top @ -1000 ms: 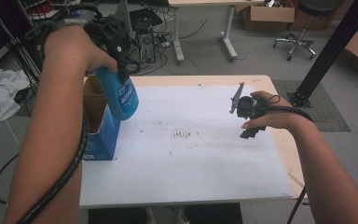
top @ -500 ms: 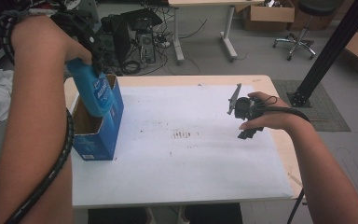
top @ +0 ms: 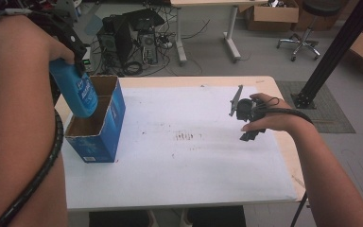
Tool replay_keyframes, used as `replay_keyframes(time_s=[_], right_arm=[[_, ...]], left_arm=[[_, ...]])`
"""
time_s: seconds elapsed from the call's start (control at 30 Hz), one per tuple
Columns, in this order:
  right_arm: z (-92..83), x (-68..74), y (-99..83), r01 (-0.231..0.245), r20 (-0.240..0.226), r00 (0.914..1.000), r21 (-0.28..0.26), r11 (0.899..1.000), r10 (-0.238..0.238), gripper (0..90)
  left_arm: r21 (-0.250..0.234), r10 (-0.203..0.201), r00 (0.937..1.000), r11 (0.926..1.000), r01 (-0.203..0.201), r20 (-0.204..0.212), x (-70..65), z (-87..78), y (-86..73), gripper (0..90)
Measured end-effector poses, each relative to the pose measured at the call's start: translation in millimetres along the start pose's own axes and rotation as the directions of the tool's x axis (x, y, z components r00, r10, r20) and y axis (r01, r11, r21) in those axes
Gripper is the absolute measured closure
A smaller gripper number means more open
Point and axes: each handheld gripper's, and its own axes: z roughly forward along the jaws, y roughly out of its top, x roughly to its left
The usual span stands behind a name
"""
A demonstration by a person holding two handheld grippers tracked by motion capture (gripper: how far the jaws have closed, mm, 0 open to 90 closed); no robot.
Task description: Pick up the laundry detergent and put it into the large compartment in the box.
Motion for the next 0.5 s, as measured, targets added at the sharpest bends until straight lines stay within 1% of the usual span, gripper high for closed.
replay_keyframes(time_s=[0.13,0.27,0.5], right_arm=[[0.1,-0.7,1.1,0.001,-0.002,1.0000,0.002,1.000,-0.001,16.2],[0.9,-0.7,1.1,-0.003,-0.003,1.0000,0.003,1.000,0.003,16.2],[1.0,-0.6,0.7,-0.006,-0.002,1.0000,0.004,1.000,0.006,16.2]], left_arm=[[0.004,0.000,1.0000,1.0000,0.000,0.006,3.0,3.2,1.4,38.4],[0.012,-0.003,0.9999,0.9999,0.003,0.011,5.8,11.1,4.2,38.4],[0.031,-0.008,0.9998,0.9995,0.008,0.018,11.9,33.6,9.3,38.4]])
